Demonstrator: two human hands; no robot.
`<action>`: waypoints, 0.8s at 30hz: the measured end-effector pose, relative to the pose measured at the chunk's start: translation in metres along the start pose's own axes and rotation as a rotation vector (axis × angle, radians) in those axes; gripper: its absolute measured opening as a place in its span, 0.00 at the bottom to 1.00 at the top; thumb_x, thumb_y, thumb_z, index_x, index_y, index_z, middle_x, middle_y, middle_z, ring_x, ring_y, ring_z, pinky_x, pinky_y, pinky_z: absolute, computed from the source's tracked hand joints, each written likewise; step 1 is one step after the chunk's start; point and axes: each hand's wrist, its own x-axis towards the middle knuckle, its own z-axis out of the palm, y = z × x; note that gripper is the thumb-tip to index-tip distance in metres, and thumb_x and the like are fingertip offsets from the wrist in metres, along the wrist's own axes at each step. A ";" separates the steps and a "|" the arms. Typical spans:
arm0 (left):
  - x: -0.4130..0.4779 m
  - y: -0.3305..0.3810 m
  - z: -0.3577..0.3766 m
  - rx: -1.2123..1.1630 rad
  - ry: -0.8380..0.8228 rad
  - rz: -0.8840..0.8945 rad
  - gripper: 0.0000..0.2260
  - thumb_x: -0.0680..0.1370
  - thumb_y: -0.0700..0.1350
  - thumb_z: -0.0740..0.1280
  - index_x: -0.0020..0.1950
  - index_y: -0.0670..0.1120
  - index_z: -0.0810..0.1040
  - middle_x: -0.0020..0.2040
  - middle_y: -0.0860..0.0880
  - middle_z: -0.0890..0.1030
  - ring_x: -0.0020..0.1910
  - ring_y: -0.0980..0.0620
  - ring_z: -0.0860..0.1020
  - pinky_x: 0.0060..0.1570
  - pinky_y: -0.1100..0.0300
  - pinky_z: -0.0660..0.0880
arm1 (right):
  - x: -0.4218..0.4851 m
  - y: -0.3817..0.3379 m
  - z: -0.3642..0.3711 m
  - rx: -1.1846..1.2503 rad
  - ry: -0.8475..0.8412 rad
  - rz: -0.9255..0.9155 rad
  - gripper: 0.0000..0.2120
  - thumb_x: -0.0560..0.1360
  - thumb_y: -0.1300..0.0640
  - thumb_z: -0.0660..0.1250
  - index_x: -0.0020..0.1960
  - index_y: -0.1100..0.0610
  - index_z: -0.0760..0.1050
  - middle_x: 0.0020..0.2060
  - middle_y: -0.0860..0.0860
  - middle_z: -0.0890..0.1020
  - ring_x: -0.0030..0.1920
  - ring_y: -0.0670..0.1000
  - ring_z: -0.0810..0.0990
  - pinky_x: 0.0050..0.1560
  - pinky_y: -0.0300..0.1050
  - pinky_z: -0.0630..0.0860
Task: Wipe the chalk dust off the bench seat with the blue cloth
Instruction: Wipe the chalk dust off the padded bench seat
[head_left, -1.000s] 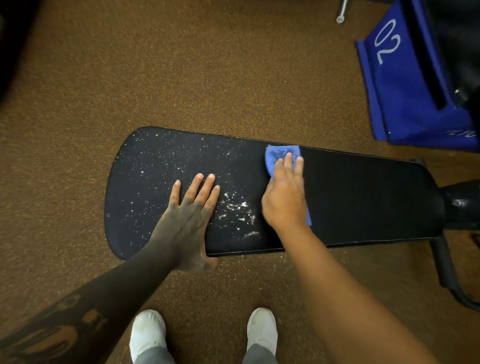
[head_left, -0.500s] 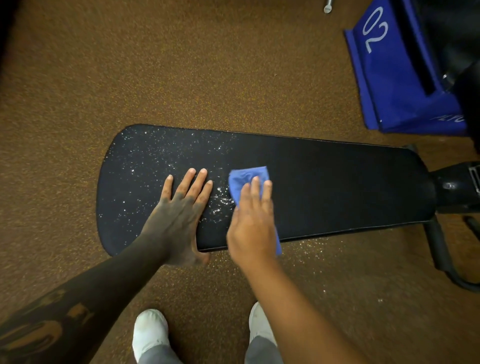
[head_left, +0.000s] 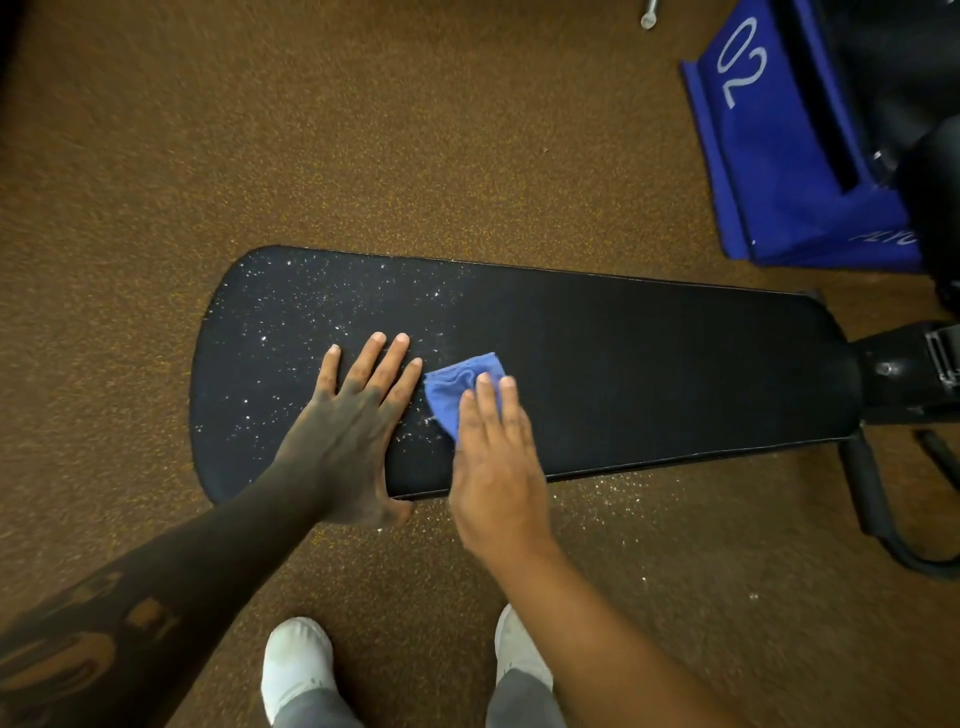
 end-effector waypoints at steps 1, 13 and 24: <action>0.000 -0.001 0.000 0.000 -0.012 0.000 0.66 0.56 0.82 0.57 0.81 0.42 0.42 0.82 0.40 0.39 0.81 0.41 0.38 0.78 0.34 0.45 | 0.005 0.009 -0.001 0.005 0.020 0.036 0.25 0.81 0.61 0.56 0.77 0.61 0.57 0.78 0.56 0.57 0.78 0.56 0.47 0.76 0.56 0.55; 0.000 -0.003 0.002 -0.010 -0.018 -0.014 0.66 0.58 0.82 0.58 0.79 0.45 0.32 0.79 0.42 0.30 0.79 0.42 0.31 0.78 0.35 0.40 | 0.056 -0.005 -0.003 0.004 0.018 0.129 0.26 0.81 0.60 0.52 0.78 0.61 0.52 0.79 0.55 0.50 0.78 0.55 0.40 0.78 0.52 0.46; -0.003 -0.004 0.000 -0.059 -0.010 -0.010 0.66 0.57 0.84 0.55 0.80 0.44 0.36 0.81 0.42 0.33 0.79 0.42 0.32 0.77 0.35 0.41 | 0.083 0.008 -0.044 -0.046 0.031 -0.025 0.25 0.79 0.54 0.51 0.76 0.56 0.60 0.79 0.56 0.53 0.78 0.60 0.44 0.76 0.62 0.47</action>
